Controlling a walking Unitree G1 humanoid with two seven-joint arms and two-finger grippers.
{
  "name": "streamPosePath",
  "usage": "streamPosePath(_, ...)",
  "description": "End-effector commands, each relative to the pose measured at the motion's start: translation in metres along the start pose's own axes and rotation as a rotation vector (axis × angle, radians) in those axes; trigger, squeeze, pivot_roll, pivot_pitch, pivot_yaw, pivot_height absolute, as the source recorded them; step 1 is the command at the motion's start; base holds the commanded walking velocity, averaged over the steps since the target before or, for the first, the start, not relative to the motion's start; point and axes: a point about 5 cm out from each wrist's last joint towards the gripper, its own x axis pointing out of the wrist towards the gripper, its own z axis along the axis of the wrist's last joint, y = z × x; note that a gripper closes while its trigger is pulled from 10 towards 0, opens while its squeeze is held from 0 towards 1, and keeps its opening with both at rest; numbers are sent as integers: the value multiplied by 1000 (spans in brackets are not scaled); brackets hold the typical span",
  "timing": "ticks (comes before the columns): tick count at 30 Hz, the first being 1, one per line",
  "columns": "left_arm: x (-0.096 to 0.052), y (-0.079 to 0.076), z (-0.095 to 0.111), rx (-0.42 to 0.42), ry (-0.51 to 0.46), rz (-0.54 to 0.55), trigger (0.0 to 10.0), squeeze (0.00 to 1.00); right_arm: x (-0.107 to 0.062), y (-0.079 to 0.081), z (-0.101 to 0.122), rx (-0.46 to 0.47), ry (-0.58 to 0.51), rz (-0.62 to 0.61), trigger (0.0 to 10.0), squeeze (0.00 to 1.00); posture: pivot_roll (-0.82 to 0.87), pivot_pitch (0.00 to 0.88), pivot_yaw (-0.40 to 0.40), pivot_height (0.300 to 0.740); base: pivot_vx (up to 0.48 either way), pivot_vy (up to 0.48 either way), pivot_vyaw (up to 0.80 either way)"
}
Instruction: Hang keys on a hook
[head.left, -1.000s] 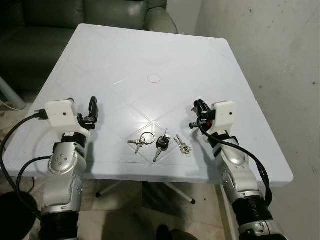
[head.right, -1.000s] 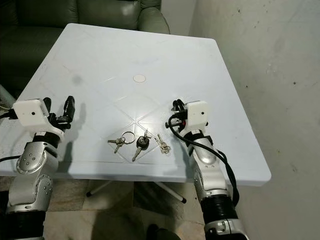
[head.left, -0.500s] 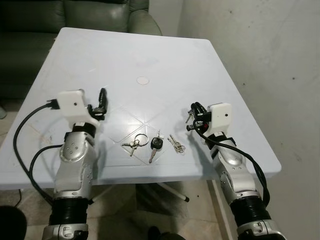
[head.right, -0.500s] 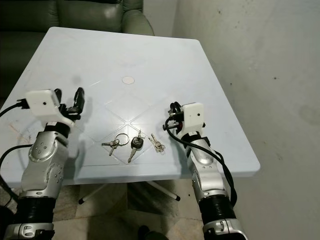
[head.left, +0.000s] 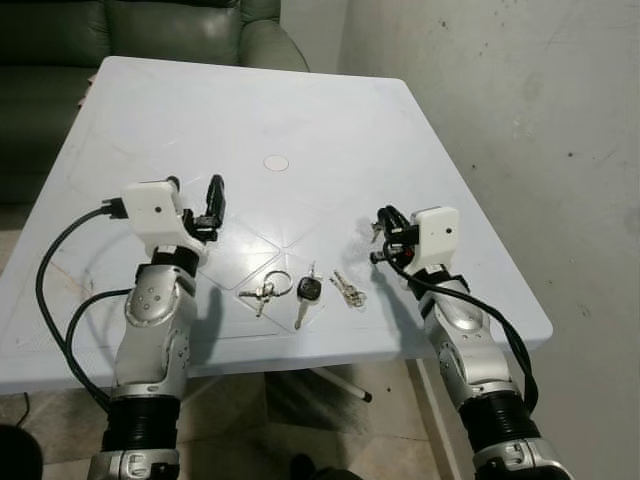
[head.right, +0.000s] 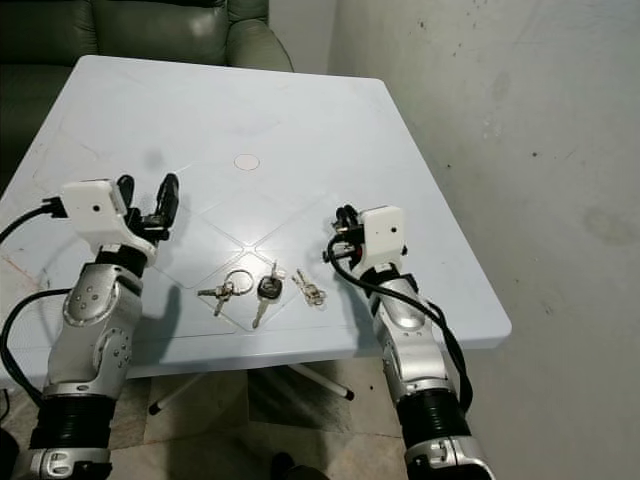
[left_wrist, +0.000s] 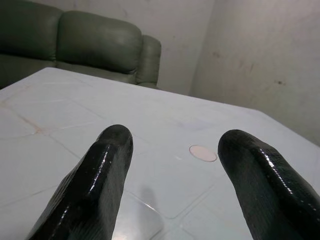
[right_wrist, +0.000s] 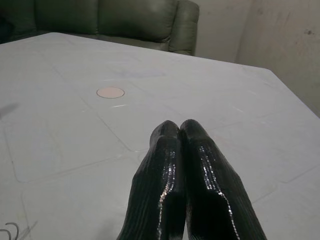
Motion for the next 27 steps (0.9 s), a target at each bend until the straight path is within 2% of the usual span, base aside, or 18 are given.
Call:
streamPosePath(1,-2,-2,1,8,-4,-13,10000,0,0,-2,0,-11,-1,-6,10000,0,-65,54,-76,740,0,0,-788)
streamPosePath(16,-3,-1,-1,15,10,-16,10000,0,0,-1,0,-8,-3,-8,10000,0,-66,58,-74,740,0,0,-788)
streamPosePath(21,-3,0,-2,9,19,-5,10000,0,-2,-1,-1,-12,1,-3,10000,0,-65,63,-78,740,0,415,-788)
streamPosePath(27,-3,0,-1,21,13,0,10000,0,-1,-1,-1,-12,1,-2,10000,0,-65,62,-77,740,0,0,-788)
